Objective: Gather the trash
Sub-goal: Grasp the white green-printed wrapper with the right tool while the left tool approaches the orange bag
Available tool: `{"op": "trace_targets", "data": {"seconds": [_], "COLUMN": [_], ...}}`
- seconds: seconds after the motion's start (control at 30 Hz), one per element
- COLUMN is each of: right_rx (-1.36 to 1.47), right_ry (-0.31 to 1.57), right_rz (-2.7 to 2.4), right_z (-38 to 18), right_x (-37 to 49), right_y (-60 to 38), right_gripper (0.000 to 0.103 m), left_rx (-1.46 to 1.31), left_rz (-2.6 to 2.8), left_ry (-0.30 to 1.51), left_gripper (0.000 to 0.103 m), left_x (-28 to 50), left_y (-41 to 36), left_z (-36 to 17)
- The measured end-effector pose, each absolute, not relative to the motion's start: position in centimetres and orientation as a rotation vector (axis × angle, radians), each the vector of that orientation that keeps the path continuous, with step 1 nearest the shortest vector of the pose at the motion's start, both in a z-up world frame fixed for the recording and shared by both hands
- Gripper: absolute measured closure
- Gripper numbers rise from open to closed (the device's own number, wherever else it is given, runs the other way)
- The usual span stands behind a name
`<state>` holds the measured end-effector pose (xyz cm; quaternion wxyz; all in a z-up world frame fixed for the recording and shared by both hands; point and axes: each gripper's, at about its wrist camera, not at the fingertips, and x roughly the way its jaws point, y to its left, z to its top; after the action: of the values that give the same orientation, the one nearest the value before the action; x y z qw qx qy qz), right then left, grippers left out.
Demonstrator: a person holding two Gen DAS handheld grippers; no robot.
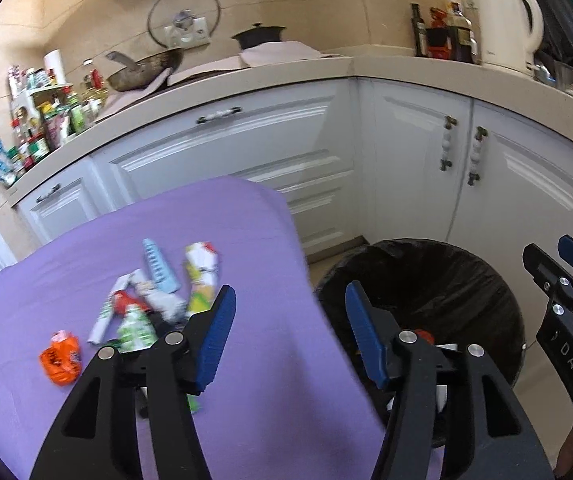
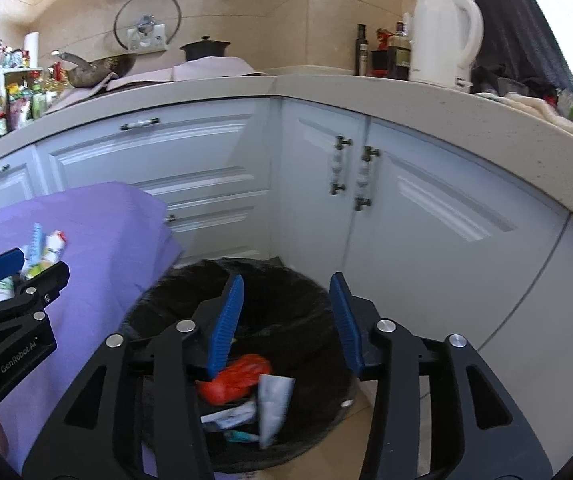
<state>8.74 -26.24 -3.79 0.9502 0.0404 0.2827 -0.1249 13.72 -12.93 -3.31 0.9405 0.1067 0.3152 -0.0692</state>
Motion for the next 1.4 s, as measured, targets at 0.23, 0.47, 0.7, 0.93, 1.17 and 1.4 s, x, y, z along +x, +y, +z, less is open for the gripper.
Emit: {"op": "trace_targets", "data": {"seconds": [0.23,0.47,0.7,0.93,1.17,1.4], "right_rx": [0.058,0.034,-0.021,-0.087,-0.141,-0.15], "right_ry": [0.569,0.582,0.615,0.649,0.695,0.788], "right_rz": [-0.136,-0.007,0.108,0.183,0.196,0.19], "right_z": [-3.2,-2.7,-2.8,-3.5,-4.3,-5.6], "right_x": [9.8,11.0,12.0,12.7,13.9,15.5], "right_y": [-21.1,-15.4,-9.7,-5.3,-2.8,-2.4], "right_gripper": [0.049,0.045,0.045,0.045,0.046,0.052], "left_rx": [0.194,0.164,0.107,0.064,0.043,0.025], "left_rz": [-0.024,0.123,0.248,0.347,0.407,0.435], "left_ry": [0.655,0.672,0.7,0.713,0.73,0.744], "left_gripper": [0.044,0.041,0.041,0.041,0.041,0.041], "left_x": [13.3,12.4,11.8,11.0,10.7,10.6], "left_y": [-7.4,-0.7,5.6,10.6,13.4,15.0], "left_z": [-3.1,-3.2,-3.6,-4.1,-4.6,-5.2]}}
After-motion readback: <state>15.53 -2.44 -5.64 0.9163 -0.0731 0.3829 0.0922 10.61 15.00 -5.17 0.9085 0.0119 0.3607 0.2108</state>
